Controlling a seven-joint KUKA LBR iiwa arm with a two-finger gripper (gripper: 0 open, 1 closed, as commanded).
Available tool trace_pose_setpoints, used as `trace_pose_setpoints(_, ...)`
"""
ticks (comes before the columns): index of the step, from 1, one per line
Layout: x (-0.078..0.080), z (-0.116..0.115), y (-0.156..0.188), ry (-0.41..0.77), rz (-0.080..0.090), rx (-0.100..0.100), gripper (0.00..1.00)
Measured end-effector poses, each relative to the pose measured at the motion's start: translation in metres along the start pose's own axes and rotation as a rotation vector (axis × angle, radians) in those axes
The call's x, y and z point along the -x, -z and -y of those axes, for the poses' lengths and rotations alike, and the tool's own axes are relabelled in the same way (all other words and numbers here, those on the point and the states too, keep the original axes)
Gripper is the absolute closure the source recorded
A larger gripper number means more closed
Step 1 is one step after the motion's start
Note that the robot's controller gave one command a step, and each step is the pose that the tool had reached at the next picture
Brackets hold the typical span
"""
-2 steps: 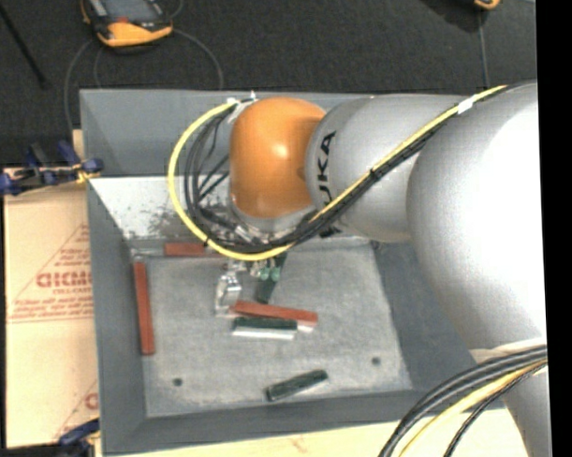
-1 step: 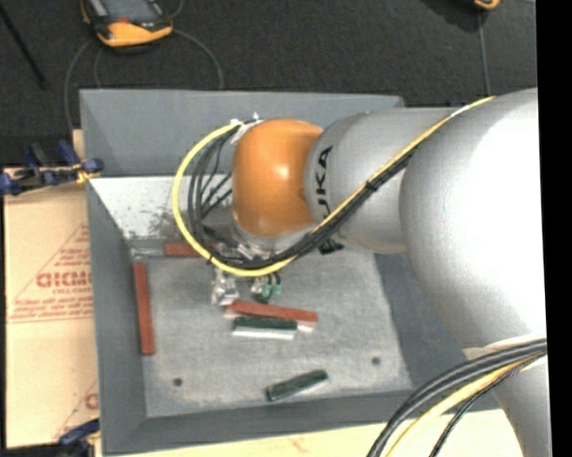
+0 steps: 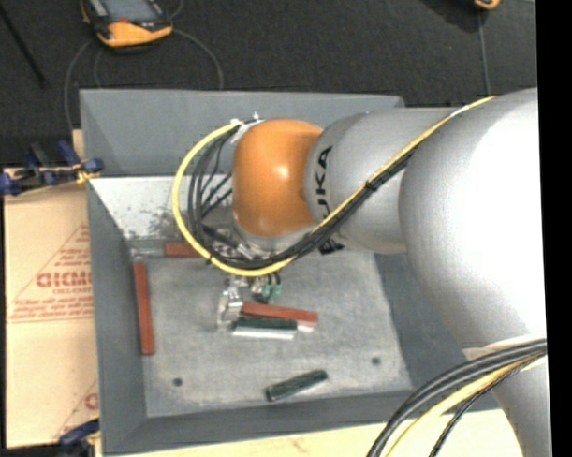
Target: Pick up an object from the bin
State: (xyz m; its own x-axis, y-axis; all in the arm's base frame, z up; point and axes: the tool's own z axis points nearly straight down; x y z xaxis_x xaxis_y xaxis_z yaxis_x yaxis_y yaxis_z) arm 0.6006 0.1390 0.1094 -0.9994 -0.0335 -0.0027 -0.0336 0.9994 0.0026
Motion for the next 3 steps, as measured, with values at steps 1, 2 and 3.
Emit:
trace_pose_setpoints(1, 0.000, 0.000, 0.000, -0.001, 0.000, 0.000, 0.00)
trace_pose_setpoints(2, -0.018, 0.055, -0.028, 0.044, 0.005, 0.004, 1.00)
trace_pose_setpoints(3, -0.018, 0.055, -0.028, 0.043, 0.005, 0.005, 1.00)
